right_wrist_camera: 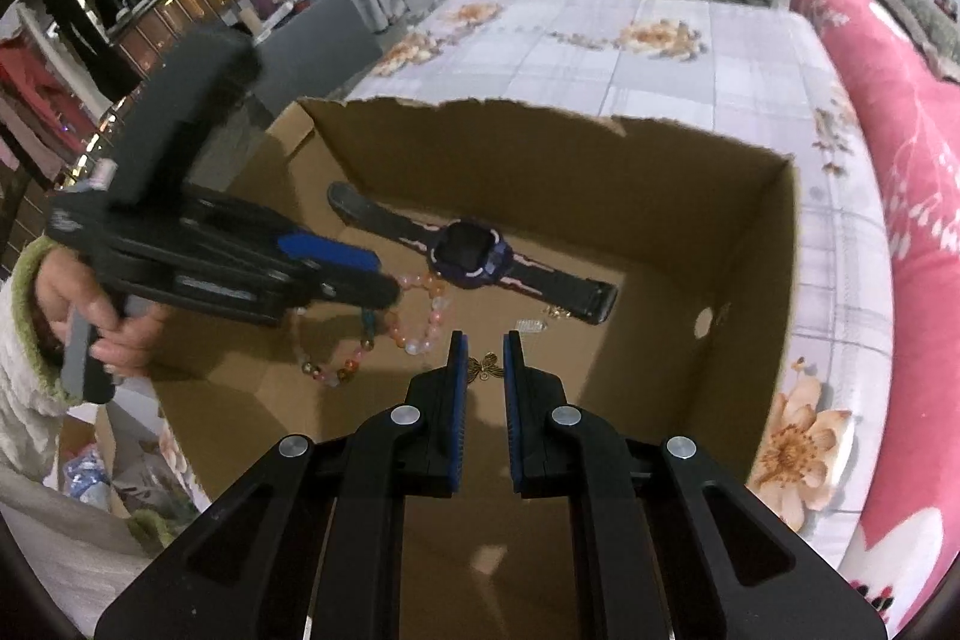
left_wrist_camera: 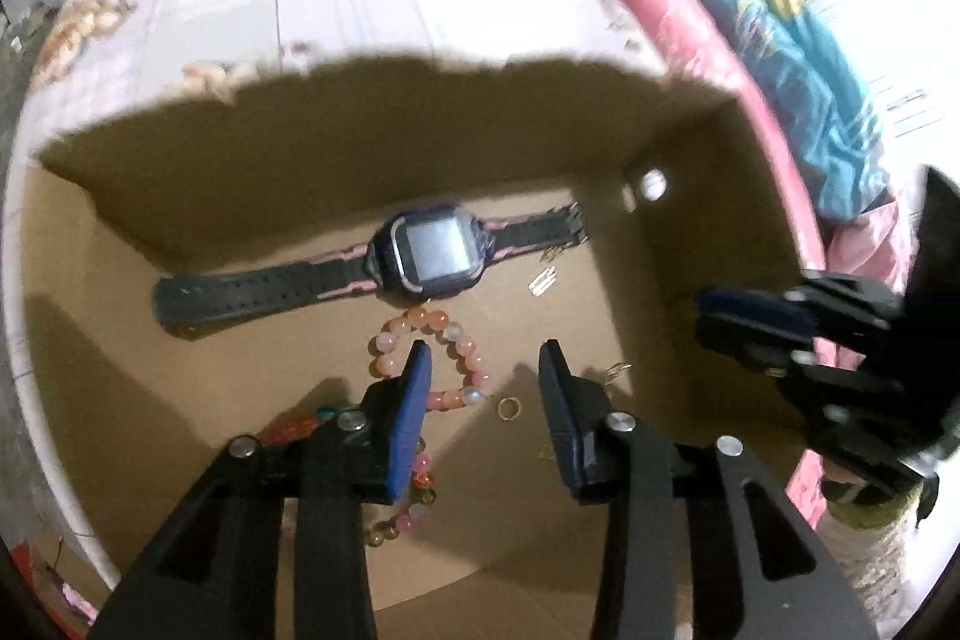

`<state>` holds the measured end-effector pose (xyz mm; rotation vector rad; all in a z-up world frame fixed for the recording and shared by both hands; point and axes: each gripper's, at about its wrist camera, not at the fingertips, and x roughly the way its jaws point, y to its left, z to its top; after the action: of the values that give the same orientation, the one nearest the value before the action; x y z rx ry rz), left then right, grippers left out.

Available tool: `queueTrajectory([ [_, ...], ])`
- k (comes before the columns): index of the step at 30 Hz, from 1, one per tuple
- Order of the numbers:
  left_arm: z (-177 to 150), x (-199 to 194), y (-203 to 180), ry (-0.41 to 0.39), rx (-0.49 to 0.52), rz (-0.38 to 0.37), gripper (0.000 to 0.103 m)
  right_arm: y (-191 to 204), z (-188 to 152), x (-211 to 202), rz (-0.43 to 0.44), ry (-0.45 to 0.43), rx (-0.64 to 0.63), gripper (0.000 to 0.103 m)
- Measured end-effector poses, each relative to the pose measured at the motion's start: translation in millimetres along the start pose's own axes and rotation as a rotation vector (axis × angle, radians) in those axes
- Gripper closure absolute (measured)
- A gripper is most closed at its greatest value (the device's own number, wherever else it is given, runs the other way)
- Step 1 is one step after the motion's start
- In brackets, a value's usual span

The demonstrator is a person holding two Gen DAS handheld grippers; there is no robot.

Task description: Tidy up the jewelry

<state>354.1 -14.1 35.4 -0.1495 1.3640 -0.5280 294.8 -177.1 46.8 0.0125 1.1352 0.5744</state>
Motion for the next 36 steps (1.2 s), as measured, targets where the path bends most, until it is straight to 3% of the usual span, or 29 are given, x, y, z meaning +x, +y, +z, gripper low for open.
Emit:
queueTrajectory([
  [3,-10.1,-27.7,-4.9,-0.077,0.018,-0.015,0.059,0.7,3.8,9.6,-0.008,0.043,0.001,0.093],
  [5,-21.9,-47.3,-8.7,-0.133,0.033,-0.028,0.044,0.9,3.8,15.5,-0.022,0.061,0.001,0.093],
  [7,-35.7,-64.8,-10.6,-0.196,0.04,-0.028,0.037,0.6,3.1,20.1,-0.029,0.075,0.001,0.093],
  [15,-97.7,-115.8,-7.8,-0.46,0.061,0.019,0.024,1.0,0.9,25.6,-0.084,0.11,-0.006,0.091],
  [19,-116.6,-118.7,0.3,-0.492,0.032,0.024,0.023,-0.9,0.4,18.7,-0.091,0.095,0.009,0.089],
  [24,-130.7,-126.2,20.1,-0.545,-0.045,-0.006,0.023,1.7,-5.9,-28.8,-0.098,-0.061,0.031,0.087],
  [28,-136.1,-119.6,34.4,-0.536,-0.097,-0.019,0.02,-6.9,-27.4,-88.9,-0.152,-0.258,0.092,0.064],
  [30,-137.9,-111.6,41.4,-0.514,-0.128,-0.03,0.02,-18.7,-43.4,-105.6,-0.178,-0.305,0.159,0.061],
  [32,-137.8,-102.6,45.9,-0.486,-0.157,-0.052,0.02,-31.5,-58.3,-110.5,-0.176,-0.317,0.229,0.059],
  [36,-138.8,-85.1,43.5,-0.428,-0.182,-0.138,0.02,-57.1,-83.3,-93.3,-0.098,-0.244,0.362,0.058],
])
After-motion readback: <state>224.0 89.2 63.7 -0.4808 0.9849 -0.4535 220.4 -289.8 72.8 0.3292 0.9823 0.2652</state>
